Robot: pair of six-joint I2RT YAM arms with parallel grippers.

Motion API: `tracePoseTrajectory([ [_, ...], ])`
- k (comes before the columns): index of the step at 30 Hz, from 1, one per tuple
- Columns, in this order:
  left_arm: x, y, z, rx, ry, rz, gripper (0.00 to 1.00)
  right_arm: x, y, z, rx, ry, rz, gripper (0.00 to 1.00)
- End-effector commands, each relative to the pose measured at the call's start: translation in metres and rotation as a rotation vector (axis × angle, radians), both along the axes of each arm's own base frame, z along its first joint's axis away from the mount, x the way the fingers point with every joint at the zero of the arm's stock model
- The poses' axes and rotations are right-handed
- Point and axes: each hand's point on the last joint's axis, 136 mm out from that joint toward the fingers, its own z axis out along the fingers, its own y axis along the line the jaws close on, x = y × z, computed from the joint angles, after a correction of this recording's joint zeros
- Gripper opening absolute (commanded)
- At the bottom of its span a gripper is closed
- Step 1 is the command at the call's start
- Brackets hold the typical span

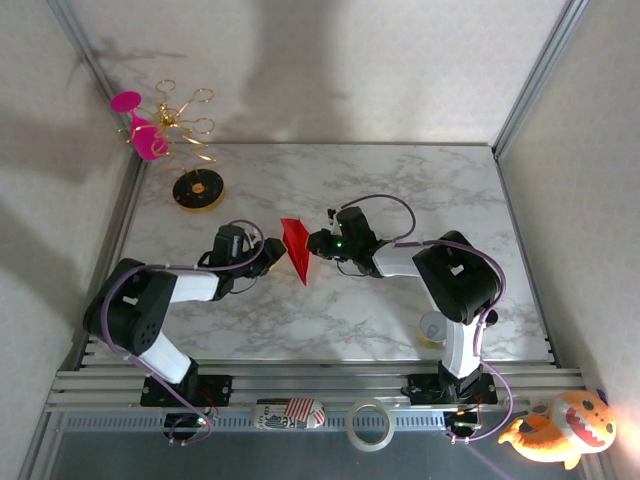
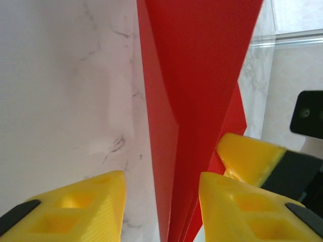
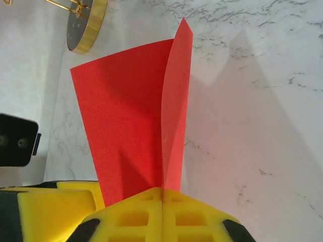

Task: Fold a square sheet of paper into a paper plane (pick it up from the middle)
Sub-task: Turn over a paper plane at the center of the table.

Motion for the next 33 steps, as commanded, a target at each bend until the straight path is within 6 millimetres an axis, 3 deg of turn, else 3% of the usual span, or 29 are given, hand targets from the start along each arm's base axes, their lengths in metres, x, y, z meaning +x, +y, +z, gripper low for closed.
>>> tracePoseTrajectory([
  [1,0.013,-0.009,0.014,-0.034,-0.044,-0.006,0.41,-0.003,0.000,-0.011,-0.003,0.017,0.011,0.02],
  [10,0.029,-0.006,0.002,0.037,-0.034,0.010,0.32,-0.004,-0.001,-0.015,-0.018,0.023,0.017,0.01],
  [21,0.033,-0.008,-0.014,0.053,0.010,0.005,0.17,-0.003,-0.002,-0.018,-0.024,0.031,0.014,0.02],
  [33,0.036,-0.009,-0.017,0.072,0.007,-0.011,0.06,0.006,-0.005,-0.030,-0.084,0.066,0.030,0.17],
])
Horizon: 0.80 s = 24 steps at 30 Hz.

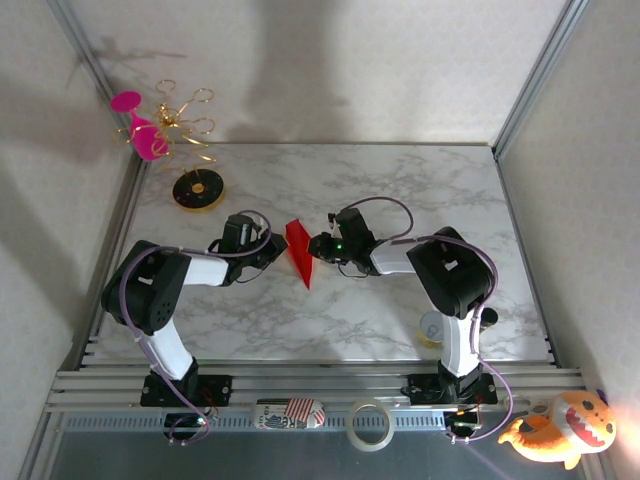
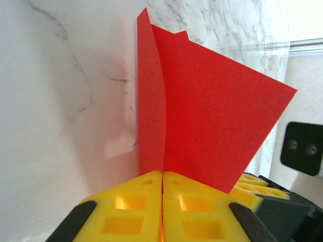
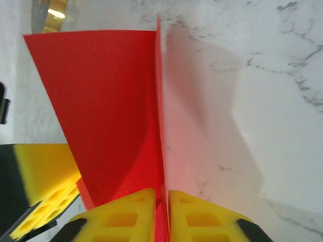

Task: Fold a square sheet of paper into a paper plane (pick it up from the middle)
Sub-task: Turn over a paper plane at the center of the table.

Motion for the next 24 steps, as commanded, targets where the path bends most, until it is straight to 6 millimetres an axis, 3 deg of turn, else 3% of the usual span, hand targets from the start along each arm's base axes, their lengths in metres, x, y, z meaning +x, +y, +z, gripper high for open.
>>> tracePoseTrajectory([
  [1,0.005,-0.002,-0.004,0.028,-0.003,-0.014,0.05,0.004,0.002,-0.002,-0.021,0.007,0.032,0.19],
  [13,0.003,-0.002,-0.007,0.051,-0.002,-0.037,0.00,0.012,0.000,-0.010,-0.063,0.022,0.051,0.21],
  [18,0.007,0.000,0.002,0.068,-0.025,-0.044,0.00,0.017,-0.005,-0.007,-0.085,0.006,0.032,0.06],
  [24,0.015,0.003,0.018,0.055,-0.072,-0.025,0.00,0.027,-0.026,0.011,-0.065,-0.053,-0.057,0.04],
])
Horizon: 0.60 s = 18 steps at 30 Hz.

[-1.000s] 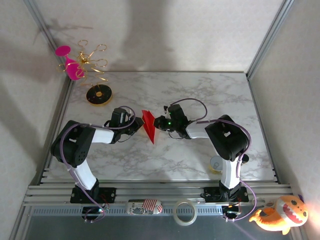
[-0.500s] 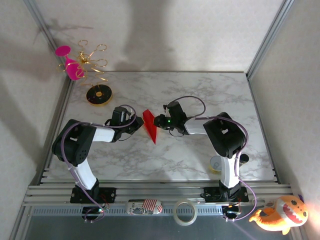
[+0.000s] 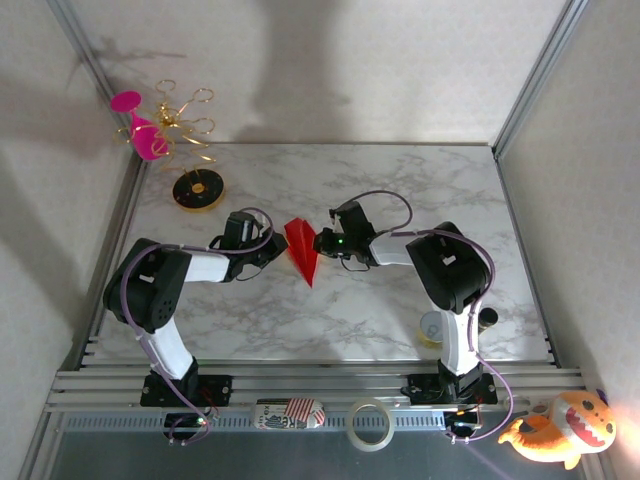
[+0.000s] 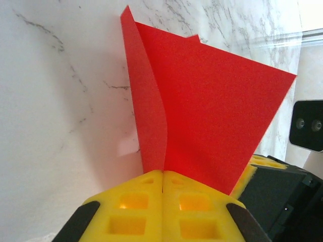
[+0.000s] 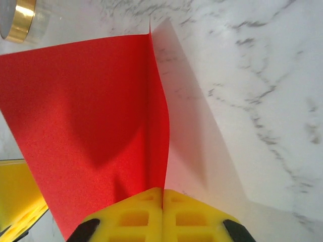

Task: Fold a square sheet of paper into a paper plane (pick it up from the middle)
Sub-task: Turn over a paper plane at the center of the table.

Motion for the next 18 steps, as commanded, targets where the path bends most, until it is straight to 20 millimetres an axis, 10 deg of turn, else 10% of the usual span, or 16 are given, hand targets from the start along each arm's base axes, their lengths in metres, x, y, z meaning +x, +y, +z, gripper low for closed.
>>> tracePoseTrajectory([
  [1,0.011,0.002,0.020,0.005,-0.064,0.006,0.00,0.011,-0.015,0.022,0.023,-0.064,-0.071,0.04],
  [18,0.024,0.022,0.009,0.043,-0.066,0.144,0.00,0.017,-0.061,0.017,-0.008,-0.072,-0.306,0.04],
])
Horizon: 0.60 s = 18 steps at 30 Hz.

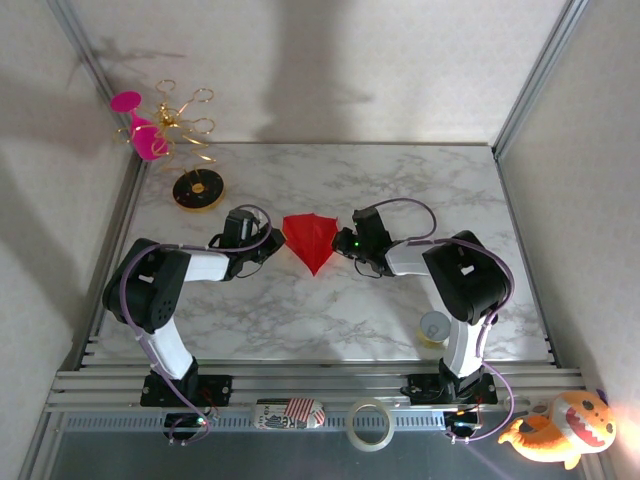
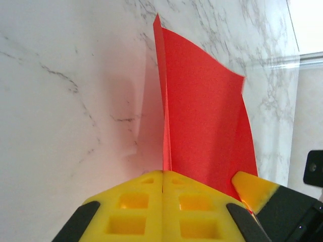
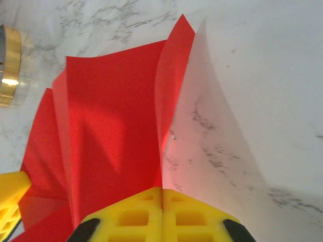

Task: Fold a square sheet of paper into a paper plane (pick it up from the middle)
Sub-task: Turn over a paper plane at the center of the table.

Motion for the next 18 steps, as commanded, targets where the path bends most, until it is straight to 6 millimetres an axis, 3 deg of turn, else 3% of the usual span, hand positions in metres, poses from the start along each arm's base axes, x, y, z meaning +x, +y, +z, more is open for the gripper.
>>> tracePoseTrajectory([
  [1,0.009,0.010,0.003,0.011,-0.021,0.061,0.00,0.008,-0.006,0.010,0.016,-0.028,-0.049,0.04],
  [6,0.007,0.005,-0.004,0.008,-0.003,0.029,0.01,0.006,0.004,0.006,0.043,-0.010,-0.003,0.05],
  [13,0.008,0.008,0.004,0.091,0.005,-0.010,0.23,0.006,0.019,0.004,0.074,0.006,0.065,0.07],
  [18,-0.010,0.007,0.018,0.163,0.007,-0.031,0.31,0.006,0.020,0.003,0.080,0.012,0.063,0.07],
])
